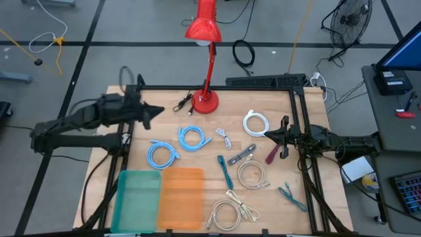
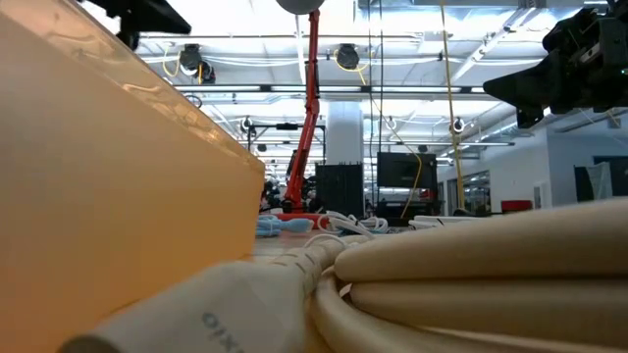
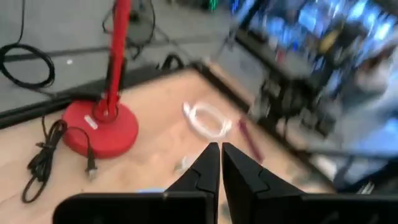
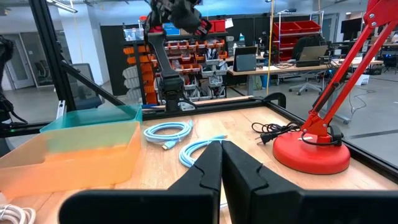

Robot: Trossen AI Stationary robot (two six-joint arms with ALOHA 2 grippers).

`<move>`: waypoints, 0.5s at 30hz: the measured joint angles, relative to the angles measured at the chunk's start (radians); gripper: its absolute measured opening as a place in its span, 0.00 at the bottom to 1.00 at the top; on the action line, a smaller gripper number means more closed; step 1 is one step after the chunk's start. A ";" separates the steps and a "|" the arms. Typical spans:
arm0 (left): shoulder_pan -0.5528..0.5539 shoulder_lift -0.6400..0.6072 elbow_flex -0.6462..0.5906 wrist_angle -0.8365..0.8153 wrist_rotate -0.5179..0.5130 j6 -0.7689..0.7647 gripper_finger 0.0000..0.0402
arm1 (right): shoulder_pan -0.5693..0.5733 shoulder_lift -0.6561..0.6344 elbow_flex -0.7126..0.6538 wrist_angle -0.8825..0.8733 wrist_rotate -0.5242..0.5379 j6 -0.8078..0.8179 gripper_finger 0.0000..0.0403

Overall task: Pick & Place USB Port
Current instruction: Put the top light blue USB cable into the blue bin

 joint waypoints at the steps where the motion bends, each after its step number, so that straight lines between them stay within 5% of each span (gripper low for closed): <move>1: 0.004 0.032 0.007 -0.008 0.034 0.040 0.05 | 0.000 0.000 0.000 0.000 0.000 0.000 0.00; 15: 0.005 0.334 0.013 -0.014 0.316 0.079 0.05 | 0.000 0.000 0.000 0.000 0.000 0.000 0.00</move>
